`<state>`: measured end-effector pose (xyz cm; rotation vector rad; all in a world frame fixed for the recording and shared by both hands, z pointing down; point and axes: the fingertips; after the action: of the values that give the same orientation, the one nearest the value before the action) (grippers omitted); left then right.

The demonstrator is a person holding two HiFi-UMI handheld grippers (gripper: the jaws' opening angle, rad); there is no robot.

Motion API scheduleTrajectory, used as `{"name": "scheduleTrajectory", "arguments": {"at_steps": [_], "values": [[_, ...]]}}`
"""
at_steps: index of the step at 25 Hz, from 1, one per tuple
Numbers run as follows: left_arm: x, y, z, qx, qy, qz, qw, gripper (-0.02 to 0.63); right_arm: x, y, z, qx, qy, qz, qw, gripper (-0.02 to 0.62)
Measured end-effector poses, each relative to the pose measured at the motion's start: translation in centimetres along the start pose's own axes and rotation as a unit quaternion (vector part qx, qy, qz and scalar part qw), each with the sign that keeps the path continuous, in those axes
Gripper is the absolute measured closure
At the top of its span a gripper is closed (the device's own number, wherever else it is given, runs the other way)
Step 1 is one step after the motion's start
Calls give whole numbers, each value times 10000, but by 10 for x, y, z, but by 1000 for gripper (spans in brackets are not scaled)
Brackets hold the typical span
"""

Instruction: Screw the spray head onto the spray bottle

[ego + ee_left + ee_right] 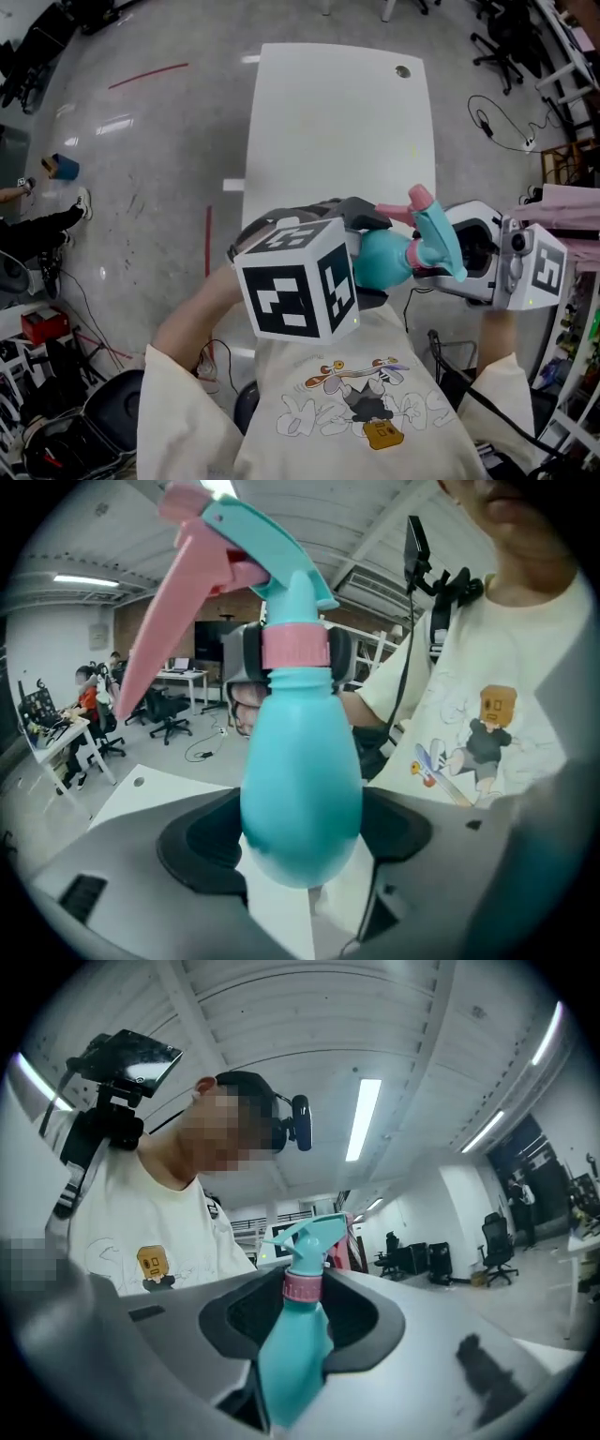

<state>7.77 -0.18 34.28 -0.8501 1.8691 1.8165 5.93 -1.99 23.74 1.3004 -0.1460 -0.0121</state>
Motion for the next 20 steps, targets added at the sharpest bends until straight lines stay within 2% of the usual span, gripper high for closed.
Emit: {"name": "scheduleTrajectory", "arguments": {"at_steps": [4,8,13,20], "values": [[-3,-2,1,-141,-43,-268,9995,235,-5,5,-4,65,-189,-331,9993,463],[1,-4,-4,11,-407,-174,9990,235,-4,2,-3,38,-91,-201,9997,463],[1,-1,-11,158,-675,-208,9974,235,-1,3,3,165,266,-201,9993,463],[-4,12,-32,477,-1058,-410,9924,235,5,12,27,295,1237,-481,9907,462]]}}
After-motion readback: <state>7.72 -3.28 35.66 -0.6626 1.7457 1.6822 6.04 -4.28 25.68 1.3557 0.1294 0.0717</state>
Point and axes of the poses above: the fingertips, and each gripper's own axes: x backward along the fingers, z to its right, y out of its underside, and after that the axes turned 7 degrees about -x, right-handed
